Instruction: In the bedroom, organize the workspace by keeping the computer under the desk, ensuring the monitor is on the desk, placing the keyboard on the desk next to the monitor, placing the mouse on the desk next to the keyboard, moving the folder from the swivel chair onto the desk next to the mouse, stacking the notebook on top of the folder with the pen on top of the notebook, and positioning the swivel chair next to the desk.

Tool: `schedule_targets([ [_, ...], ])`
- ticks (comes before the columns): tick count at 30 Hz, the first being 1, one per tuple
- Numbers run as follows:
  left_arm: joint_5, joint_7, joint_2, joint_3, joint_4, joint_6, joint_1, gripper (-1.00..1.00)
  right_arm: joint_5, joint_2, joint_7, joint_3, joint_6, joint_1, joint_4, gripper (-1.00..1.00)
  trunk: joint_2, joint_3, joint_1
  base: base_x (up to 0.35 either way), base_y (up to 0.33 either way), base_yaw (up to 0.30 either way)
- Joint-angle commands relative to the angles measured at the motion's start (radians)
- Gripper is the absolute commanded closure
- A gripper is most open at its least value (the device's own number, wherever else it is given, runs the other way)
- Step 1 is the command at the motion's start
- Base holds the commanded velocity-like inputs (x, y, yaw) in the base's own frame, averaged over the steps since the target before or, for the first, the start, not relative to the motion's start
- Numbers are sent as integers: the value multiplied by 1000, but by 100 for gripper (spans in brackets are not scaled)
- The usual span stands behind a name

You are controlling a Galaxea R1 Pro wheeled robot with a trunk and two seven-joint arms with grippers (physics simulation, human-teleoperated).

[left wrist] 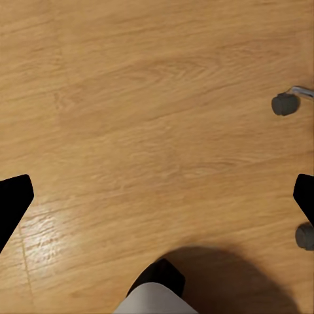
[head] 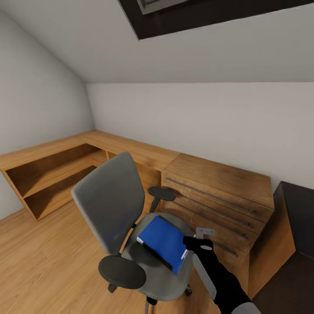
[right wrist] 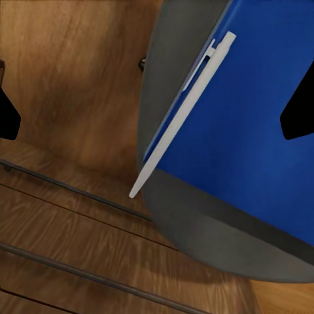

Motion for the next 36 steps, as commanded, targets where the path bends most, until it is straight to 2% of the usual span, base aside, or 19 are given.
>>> schedule_targets([
  [1, 8, 6, 0, 0, -2, 4, 0, -100, -9, 0, -9, 3, 3, -1, -1, -100, -8, -4, 4, 0, 0, 0],
  [25, 10, 6, 1, 3, -2, 0, 0, -100, -9, 0, -8, 5, 3, 0, -1, -100, -176, -79, 96, 0, 0, 0],
  [27, 10, 5, 1, 2, -3, -21, 0, -100, -9, 0, -8, 6, 3, -1, -1, -100, -190, -86, 104, 0, 0, 0],
  [30, 9, 3, 1, 0, -17, -104, 0, -100, -9, 0, -8, 7, 3, -1, -1, -100, -211, -95, 115, 0, 0, 0],
  [32, 9, 1, 1, -1, -60, -179, 0, -100, -10, 1, -7, 8, 3, 0, -1, -100, -225, -101, 123, 0, 0, 0],
  [36, 10, 0, 2, 0, -165, -198, 14, -100, -10, 1, -8, 8, 3, 0, -1, -100, -239, -107, 130, 0, 0, 0],
])
